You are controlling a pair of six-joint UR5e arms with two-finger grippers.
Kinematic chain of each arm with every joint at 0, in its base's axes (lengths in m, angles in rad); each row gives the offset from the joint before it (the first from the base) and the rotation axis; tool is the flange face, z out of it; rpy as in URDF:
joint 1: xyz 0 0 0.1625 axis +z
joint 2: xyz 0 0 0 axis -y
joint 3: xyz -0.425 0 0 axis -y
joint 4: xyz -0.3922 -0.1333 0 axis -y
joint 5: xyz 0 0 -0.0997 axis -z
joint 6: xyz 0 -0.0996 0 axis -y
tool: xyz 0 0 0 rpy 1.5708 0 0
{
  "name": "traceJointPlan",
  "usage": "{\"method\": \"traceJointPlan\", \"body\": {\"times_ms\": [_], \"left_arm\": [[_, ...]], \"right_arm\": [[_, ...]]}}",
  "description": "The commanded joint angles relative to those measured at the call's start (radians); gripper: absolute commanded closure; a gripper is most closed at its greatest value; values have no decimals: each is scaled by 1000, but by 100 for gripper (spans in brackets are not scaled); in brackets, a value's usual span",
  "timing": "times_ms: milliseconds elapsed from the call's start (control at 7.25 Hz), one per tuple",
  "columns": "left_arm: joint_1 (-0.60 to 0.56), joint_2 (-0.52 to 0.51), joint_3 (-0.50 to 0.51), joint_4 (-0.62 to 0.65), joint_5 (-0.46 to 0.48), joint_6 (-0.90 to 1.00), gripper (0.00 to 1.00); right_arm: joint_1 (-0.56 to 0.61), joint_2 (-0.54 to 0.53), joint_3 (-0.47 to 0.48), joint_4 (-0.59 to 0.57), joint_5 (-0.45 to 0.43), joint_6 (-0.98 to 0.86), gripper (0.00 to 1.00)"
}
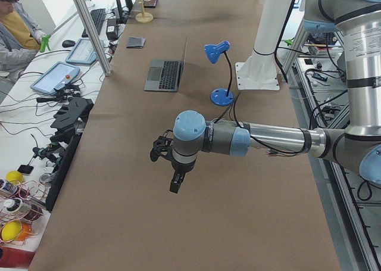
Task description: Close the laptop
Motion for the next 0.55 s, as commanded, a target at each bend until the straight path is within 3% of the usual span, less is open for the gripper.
{"method": "traceJointPlan", "body": {"times_ms": [0,414], "left_arm": [[2,10,-7,2,-60,-9,2],[2,3,-2,4,-60,-15,2]], "right_arm": [[-2,-5,2,1,25,-2,0],[-3,-5,1,-1,35,2,0]]}}
